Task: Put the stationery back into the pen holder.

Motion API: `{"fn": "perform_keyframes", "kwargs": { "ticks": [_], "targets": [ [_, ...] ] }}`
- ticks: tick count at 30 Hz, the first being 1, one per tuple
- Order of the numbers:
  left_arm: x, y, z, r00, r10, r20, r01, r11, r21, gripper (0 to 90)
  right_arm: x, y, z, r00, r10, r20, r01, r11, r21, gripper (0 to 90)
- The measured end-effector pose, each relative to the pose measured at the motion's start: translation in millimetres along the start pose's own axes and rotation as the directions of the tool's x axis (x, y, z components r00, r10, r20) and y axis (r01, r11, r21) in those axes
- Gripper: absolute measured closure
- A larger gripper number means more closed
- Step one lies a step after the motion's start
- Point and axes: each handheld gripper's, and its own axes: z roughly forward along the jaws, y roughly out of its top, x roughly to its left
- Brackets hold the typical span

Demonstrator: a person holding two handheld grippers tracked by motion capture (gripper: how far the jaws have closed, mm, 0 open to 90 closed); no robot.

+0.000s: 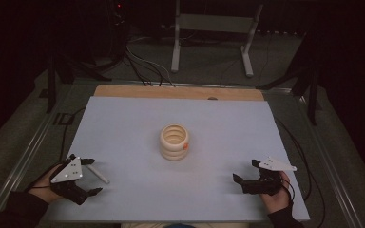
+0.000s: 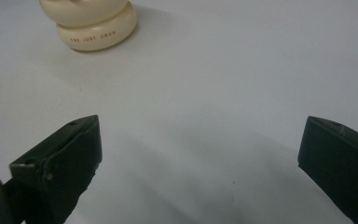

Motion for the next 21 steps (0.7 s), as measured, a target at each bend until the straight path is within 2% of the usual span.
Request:
{"fn": "perform_keyframes", "kwargs": {
  "ticks": [5,6,8,11,13,14,15,17,18,19,21],
  "targets": [
    [2.2,5.0,3.9,0.9990,0.020,0.041,-0.024,0.9947,0.100,4.2,0.0,-0.2,-0.1,1.0000,0.001,-0.002,-0.001,1.000,-0.001,0.0],
    [1.7,6.7,4.7,0.9982,0.047,0.038,-0.051,0.9909,0.124,4.3,0.0,-0.3,0.0,1.0000,0.001,-0.002,-0.001,1.000,-0.001,0.0],
    [1.3,10.5,6.2,0.9961,0.074,0.048,-0.081,0.9841,0.158,5.7,-0.4,-0.5,0.1,1.0000,0.002,-0.003,-0.002,1.000,0.000,0.0],
    [0.1,17.2,8.2,0.9878,0.142,0.063,-0.152,0.9690,0.195,11.0,-0.5,-0.6,0.4,1.0000,0.004,-0.005,-0.004,1.000,0.000,0.0],
    [-0.4,22.1,10.1,0.9765,0.202,0.075,-0.214,0.9522,0.218,16.8,-0.3,-0.7,0.8,1.0000,0.002,-0.007,-0.002,1.000,0.001,0.0],
    [-0.6,24.5,10.8,0.9684,0.236,0.079,-0.248,0.9405,0.232,18.9,-0.1,-0.6,0.8,1.0000,0.002,-0.008,-0.002,1.000,0.001,0.0],
    [-0.2,26.9,11.6,0.9636,0.252,0.090,-0.266,0.9350,0.235,20.9,0.0,-0.6,0.8,1.0000,0.001,-0.006,-0.001,1.000,0.002,0.0],
    [0.1,31.4,12.3,0.9464,0.305,0.107,-0.322,0.9129,0.250,29.8,-0.1,-0.7,0.7,1.0000,0.001,-0.007,-0.001,1.000,0.001,0.0],
    [0.4,33.0,13.0,0.9386,0.324,0.119,-0.344,0.9041,0.253,32.1,-0.3,-0.7,0.6,1.0000,0.002,-0.007,-0.002,1.000,0.000,0.0],
    [0.3,34.3,13.8,0.9276,0.353,0.122,-0.373,0.8906,0.260,34.4,-0.5,-0.7,0.5,1.0000,0.004,-0.006,-0.004,1.000,0.000,0.0],
    [1.2,36.8,14.5,0.9126,0.388,0.129,-0.409,0.8695,0.277,37.6,-0.8,-0.9,0.4,1.0000,0.007,-0.007,-0.007,1.000,0.001,0.0]
  ]
}}
